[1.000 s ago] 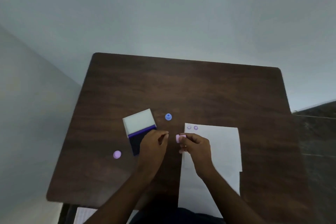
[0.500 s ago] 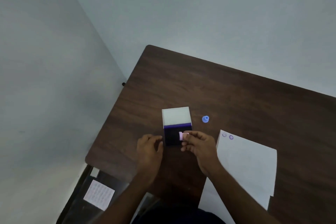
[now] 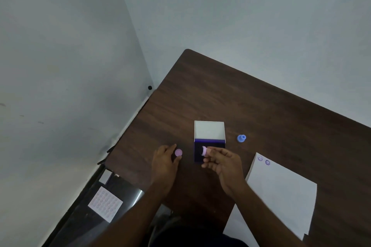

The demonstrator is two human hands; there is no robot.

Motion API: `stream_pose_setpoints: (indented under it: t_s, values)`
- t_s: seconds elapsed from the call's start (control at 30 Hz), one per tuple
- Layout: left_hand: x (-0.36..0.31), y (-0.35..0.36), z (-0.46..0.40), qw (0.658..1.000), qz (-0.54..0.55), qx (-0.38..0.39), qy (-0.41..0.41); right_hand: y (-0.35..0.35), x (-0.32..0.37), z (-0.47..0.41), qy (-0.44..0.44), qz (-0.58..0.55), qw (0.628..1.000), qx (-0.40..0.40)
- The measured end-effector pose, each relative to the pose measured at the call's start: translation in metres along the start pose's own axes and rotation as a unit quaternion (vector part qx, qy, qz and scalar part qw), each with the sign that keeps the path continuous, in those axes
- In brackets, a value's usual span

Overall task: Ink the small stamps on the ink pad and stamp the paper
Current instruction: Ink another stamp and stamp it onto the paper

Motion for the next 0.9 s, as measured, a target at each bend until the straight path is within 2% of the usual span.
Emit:
stream_pose_setpoints:
  t_s: [0.13,0.27,0.43,0.7,0.8,0.9]
  values:
    - [0.001,-0.001,-0.002,0.999,0.029,-0.002,0.015,-0.001,-0.002,0.0,0.012,-0.009,1.0,-0.002]
    - [-0.001,-0.004,-0.002,0.994,0.108,-0.001,-0.015,-0.003,0.0,0.0,0.01,-0.02,1.0,-0.003]
    - [-0.014,-0.012,0.001,0.983,0.179,-0.044,0.005,-0.002,0.002,0.001,0.018,-0.037,0.999,-0.007]
    - [-0.022,-0.011,0.003,0.927,0.367,-0.018,-0.078,0.001,0.004,0.004,0.028,-0.061,0.998,-0.001]
    - [-0.025,-0.012,0.004,0.915,0.398,-0.031,-0.057,0.0,0.004,0.004,0.035,-0.067,0.997,0.003]
    - [-0.028,-0.014,0.007,0.922,0.385,-0.035,-0.027,0.0,0.003,0.005,0.036,-0.066,0.997,0.006]
Point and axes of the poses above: each hand's wrist, its own z-axis away from the middle knuckle, its own y-axis out of the palm, x = y × z, the point moved 3 cm from there along -z, towards the middle knuckle, and after that the axes turned 15 degrees about z, right-handed, at the moved point
